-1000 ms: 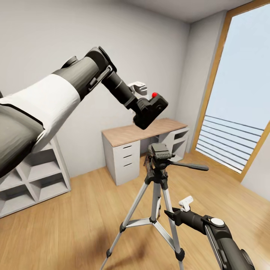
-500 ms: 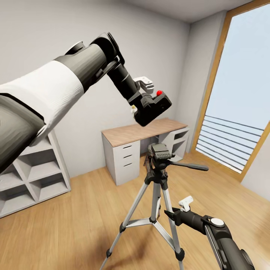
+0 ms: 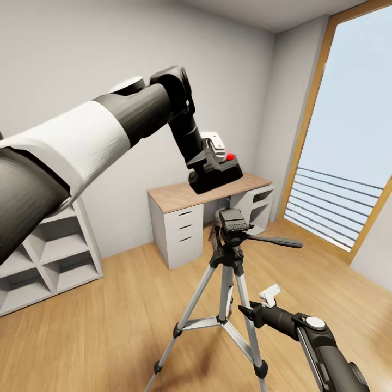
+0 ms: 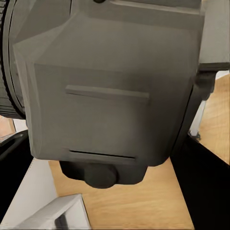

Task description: Attach the digital camera to the camera tripod in the bedroom.

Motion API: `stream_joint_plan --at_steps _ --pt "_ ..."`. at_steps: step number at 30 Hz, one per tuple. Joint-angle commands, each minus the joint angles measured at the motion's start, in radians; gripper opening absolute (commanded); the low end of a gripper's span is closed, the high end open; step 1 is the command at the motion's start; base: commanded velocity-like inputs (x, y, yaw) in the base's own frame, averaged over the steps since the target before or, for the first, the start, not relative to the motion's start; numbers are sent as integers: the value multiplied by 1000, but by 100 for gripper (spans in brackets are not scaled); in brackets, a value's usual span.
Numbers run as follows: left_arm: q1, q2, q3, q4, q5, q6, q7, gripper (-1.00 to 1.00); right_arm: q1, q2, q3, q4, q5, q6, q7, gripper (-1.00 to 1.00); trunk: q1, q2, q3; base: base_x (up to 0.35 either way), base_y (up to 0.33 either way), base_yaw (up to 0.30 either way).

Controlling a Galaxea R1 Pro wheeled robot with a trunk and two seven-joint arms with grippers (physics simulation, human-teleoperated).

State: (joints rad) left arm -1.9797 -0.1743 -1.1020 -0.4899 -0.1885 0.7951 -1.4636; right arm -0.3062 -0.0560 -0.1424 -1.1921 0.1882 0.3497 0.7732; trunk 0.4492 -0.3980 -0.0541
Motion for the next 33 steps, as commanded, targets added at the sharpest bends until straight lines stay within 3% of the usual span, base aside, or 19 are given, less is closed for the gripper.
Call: stream_joint_plan --at_steps 1,9,20,25,33 --pt "0 0 -10 -9 -8 11 -7 -100 -1 1 -2 -1 56 0 5 -100 1 -2 -3 0 0 0" --pt "35 0 -43 -44 -9 8 -5 -100 -1 0 -2 -1 56 0 6 -100 1 -2 -3 0 0 0" --pt "52 0 -50 -88 -4 -16 -3 -100 1 1 10 -1 56 0 5 -100 1 -2 -3 0 0 0" --pt "50 0 -51 -93 51 -18 -3 -100 1 1 25 -1 55 -1 5 -100 1 -2 -3 0 0 0" --pt "31 0 -52 -93 99 8 -5 -100 1 1 35 -1 54 -1 5 -100 1 -2 -3 0 0 0"
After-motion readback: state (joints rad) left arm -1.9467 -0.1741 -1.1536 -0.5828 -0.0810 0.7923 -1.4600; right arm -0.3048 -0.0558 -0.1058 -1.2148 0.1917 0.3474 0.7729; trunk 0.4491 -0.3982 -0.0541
